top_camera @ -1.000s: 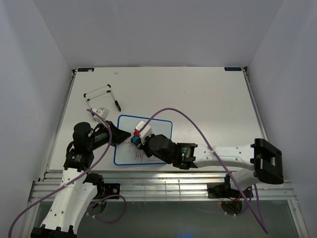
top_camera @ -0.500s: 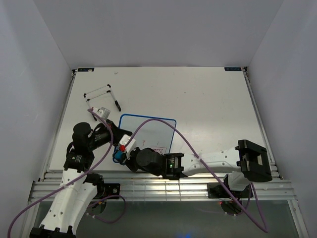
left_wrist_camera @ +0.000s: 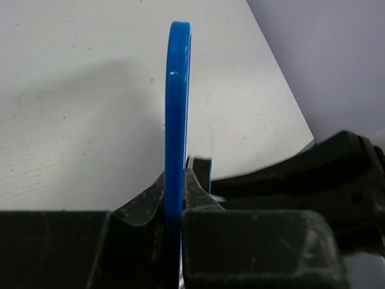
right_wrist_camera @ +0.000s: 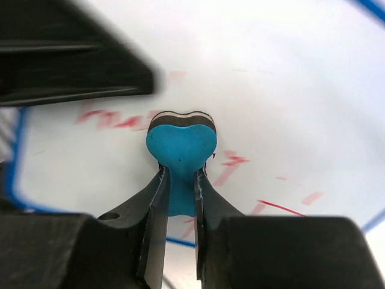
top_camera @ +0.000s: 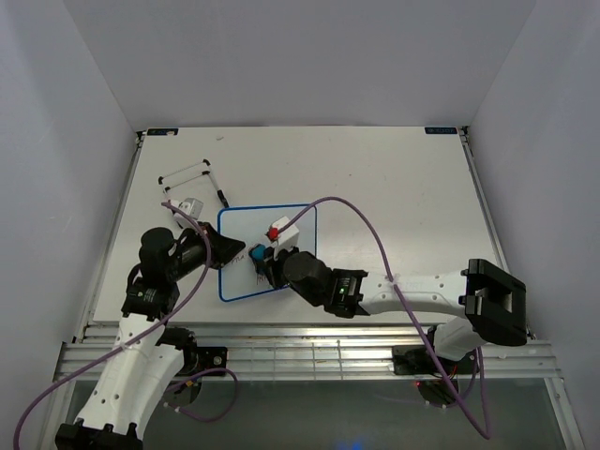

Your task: Erase the whiteboard

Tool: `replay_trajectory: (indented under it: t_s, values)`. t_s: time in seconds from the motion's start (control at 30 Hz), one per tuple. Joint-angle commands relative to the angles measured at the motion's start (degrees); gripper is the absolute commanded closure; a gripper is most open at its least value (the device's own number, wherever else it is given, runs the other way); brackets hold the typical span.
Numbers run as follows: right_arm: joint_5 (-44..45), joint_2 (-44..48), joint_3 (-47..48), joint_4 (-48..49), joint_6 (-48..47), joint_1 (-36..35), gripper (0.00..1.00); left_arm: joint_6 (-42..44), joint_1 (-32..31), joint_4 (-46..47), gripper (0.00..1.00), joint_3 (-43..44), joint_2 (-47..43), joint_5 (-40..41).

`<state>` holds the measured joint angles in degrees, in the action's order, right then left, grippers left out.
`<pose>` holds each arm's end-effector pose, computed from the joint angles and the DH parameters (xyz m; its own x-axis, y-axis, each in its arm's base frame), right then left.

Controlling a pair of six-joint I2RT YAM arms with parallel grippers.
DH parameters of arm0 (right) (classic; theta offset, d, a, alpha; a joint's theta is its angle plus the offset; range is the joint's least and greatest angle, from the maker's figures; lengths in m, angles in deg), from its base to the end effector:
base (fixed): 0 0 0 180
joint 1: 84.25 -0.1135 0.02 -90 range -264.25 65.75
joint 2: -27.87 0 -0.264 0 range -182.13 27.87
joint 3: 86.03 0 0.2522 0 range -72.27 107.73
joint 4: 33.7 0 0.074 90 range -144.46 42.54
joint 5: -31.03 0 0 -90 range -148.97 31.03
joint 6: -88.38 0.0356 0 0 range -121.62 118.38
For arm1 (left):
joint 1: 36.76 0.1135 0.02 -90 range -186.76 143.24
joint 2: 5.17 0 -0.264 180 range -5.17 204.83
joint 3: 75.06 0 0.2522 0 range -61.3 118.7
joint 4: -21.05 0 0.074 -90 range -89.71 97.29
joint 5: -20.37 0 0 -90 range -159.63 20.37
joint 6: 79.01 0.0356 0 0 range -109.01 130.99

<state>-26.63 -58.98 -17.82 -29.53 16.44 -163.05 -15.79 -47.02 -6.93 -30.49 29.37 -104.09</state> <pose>0.0857 0.3350 0.2705 -0.2719 -0.0246 -0.9620 -0.6773 0.7151 0.1731 0.1432 -0.0464 0.2753 -0.5756 -0.2734 -0.7707 0.4673 0.6635 -0.5843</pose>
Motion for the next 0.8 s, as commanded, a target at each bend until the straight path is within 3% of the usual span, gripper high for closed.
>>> replay_trajectory:
  t_s: [0.0,0.33,0.77]
  values:
    - [2.13,0.19,-3.48,-0.97,2.59,5.85,0.92,-6.17,-1.25,-4.24,1.00,-0.22,-1.76,-2.11]
    - [-7.64,-3.49,6.71,-10.37,3.82,3.23,0.92,-8.11,-1.16,-3.98,1.00,-1.28,-5.45,-0.08]
    - [-9.84,-4.91,11.64,-10.02,3.82,-2.14,0.92,-7.32,-1.16,-1.78,1.00,-0.75,-7.39,-2.28]
